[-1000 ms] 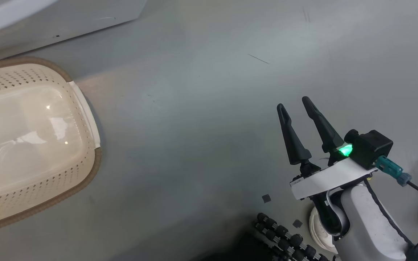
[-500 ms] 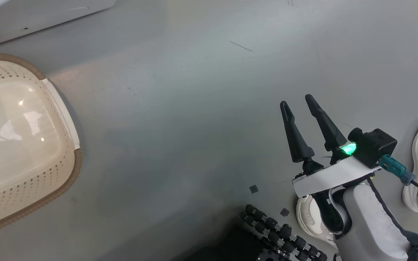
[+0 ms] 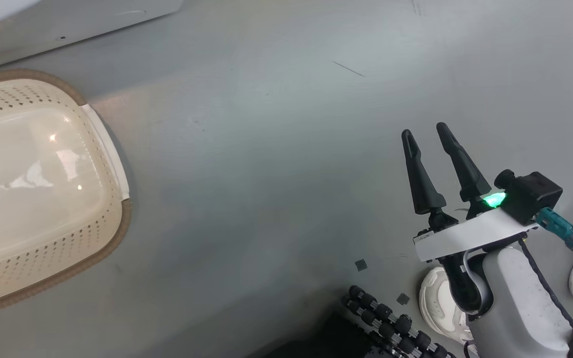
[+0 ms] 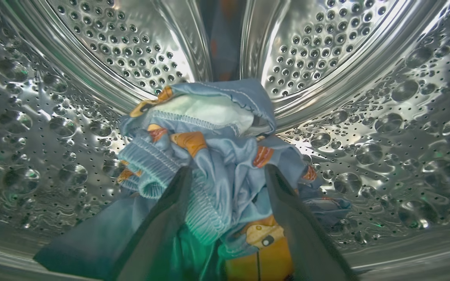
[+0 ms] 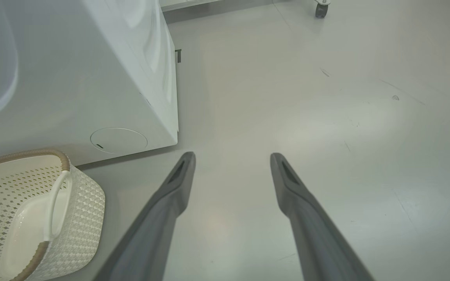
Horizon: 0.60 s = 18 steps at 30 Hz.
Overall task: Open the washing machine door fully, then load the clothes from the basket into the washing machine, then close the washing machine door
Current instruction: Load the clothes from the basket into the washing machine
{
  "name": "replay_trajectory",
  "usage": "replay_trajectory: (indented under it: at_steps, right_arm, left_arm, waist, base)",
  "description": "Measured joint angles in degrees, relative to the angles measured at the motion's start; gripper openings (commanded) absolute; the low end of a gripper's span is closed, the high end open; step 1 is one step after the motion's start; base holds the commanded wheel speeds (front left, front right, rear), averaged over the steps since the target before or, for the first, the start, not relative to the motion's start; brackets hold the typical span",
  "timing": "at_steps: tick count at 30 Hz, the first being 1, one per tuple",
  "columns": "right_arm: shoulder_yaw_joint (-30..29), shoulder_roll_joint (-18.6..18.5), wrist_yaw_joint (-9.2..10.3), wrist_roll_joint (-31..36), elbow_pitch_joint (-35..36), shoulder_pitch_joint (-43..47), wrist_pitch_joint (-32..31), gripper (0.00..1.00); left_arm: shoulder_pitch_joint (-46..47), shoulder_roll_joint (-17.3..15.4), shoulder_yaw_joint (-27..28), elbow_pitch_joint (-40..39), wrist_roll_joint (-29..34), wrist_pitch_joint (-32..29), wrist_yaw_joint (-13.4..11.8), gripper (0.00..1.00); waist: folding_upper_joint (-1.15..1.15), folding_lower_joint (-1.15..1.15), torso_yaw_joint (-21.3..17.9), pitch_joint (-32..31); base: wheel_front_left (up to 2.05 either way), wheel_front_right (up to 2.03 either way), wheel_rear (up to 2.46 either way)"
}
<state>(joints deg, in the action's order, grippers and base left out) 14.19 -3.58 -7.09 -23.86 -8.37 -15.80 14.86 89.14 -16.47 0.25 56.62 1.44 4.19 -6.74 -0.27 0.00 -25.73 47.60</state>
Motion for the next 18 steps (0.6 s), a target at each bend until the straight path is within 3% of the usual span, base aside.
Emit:
replay_trajectory:
  at_steps: [18]
  right_arm:
    - [-1.53,-1.01,0.00,0.32,-1.99,-0.85,0.00,1.00]
  left_arm:
    - [-10.48,6.90,1.58,6.41,-2.72,7.87,0.00,1.00]
  waist:
    - [0.00,0.00,5.41,-8.91]
  base:
    - [0.00,0.00,0.00]
